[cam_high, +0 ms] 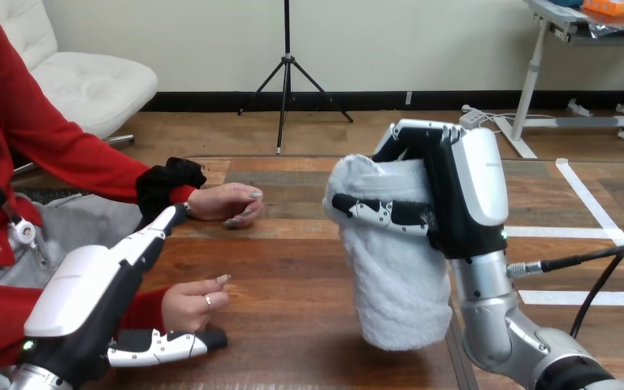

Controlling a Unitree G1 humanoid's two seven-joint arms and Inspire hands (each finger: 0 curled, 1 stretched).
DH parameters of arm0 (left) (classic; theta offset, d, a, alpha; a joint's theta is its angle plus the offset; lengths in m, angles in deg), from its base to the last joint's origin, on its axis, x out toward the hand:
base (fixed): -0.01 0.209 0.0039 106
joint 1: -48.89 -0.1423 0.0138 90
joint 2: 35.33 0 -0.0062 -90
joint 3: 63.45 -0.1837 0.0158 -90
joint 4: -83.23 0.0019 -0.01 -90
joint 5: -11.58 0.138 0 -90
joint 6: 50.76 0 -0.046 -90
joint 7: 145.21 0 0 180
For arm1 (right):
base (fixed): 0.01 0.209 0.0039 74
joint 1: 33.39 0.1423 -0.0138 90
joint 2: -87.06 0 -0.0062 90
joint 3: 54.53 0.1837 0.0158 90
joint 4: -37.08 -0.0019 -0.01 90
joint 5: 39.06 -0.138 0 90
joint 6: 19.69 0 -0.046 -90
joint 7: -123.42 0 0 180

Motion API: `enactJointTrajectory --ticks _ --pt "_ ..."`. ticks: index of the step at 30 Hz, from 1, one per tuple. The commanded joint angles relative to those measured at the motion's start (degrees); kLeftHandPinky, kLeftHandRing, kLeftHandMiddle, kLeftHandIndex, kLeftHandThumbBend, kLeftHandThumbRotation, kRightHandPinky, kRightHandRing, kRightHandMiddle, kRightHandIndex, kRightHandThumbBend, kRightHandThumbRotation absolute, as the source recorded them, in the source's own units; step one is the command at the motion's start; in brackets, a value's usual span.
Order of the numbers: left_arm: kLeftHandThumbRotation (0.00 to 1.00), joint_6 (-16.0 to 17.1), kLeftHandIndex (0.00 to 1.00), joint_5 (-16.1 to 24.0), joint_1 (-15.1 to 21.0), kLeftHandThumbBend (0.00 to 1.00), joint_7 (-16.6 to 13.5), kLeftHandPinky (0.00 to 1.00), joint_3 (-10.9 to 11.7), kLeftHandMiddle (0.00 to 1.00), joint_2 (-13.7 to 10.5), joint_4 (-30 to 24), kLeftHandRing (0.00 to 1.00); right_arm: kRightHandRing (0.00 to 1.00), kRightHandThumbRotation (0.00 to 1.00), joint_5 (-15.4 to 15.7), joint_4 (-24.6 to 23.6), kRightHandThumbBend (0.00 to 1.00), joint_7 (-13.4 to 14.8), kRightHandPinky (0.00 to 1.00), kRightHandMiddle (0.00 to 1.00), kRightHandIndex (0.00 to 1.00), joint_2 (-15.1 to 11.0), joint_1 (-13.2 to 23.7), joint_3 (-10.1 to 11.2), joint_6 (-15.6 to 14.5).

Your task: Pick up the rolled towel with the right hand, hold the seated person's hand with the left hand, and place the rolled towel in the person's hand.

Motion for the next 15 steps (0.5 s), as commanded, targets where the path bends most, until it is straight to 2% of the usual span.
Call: enactJointTrajectory --ticks 1,15 --pt "0.64 -1.4 1.0 0.6 3.3 1.0 0.9 0.92 -1.5 0.99 -2.6 -2.1 0.97 0.17 0.0 -0.6 -2.1 0.79 1.3 0.14 0.22 0.23 0.4 5.5 0.0 0.9" --pt "0.58 -3.1 1.0 2.7 5.5 1.0 0.3 0.95 -3.9 1.0 -6.1 1.4 1.0 0.17 0.0 -0.8 -3.7 0.8 0.9 0.14 0.22 0.22 0.3 4.9 0.2 1.1"
